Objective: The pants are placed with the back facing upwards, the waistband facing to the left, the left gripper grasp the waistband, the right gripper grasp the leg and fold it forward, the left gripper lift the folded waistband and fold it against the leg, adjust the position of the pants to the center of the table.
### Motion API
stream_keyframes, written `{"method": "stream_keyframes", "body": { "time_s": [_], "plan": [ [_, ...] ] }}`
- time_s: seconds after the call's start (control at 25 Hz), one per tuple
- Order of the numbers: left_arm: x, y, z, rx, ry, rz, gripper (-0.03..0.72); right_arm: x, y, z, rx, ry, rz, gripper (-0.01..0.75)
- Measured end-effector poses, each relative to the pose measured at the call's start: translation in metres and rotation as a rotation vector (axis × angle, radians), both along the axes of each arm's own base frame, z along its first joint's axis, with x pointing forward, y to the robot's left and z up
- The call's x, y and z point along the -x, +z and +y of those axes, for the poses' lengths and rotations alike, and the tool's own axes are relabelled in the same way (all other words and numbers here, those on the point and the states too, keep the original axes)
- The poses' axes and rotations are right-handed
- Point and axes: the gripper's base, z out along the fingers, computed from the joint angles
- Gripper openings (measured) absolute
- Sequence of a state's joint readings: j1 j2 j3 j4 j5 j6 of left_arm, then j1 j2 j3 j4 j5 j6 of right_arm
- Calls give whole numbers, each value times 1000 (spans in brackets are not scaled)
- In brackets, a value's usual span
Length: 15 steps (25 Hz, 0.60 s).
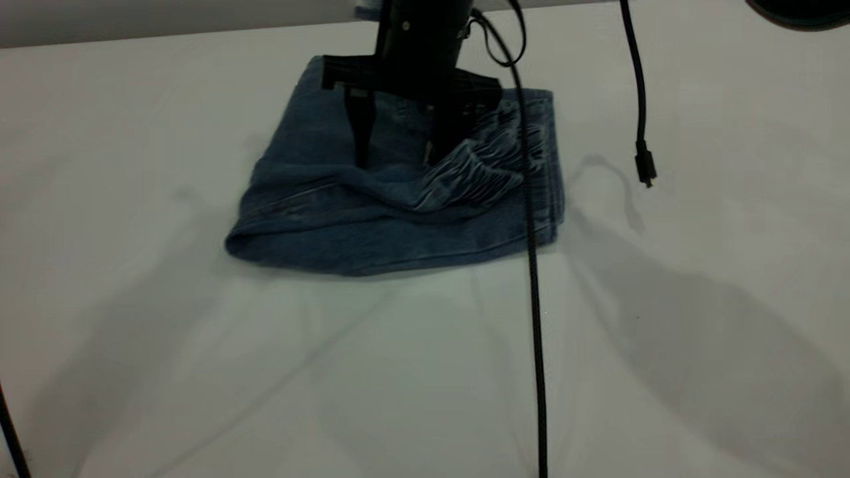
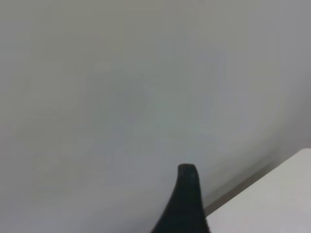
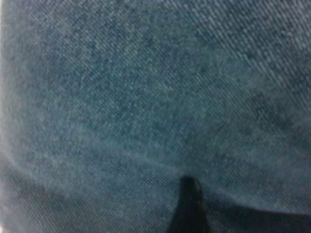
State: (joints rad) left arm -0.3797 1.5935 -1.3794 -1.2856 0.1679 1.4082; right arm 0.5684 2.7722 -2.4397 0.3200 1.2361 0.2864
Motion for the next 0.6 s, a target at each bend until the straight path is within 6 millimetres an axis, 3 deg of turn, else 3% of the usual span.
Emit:
{"method": "stream_keyframes", "body": {
  "time_s": [0.32, 0.4, 0.6],
  "plan": [
    [1, 0, -1, 0, -10, 3, 582, -2, 21, 1, -11, 50, -63, 493],
    [1, 0, -1, 0, -10, 3, 582, -4, 38, 0, -11, 76, -108, 493],
    [0, 0, 0, -12, -1, -8, 581, -4, 106, -2, -68, 133, -248, 493]
  ]
}}
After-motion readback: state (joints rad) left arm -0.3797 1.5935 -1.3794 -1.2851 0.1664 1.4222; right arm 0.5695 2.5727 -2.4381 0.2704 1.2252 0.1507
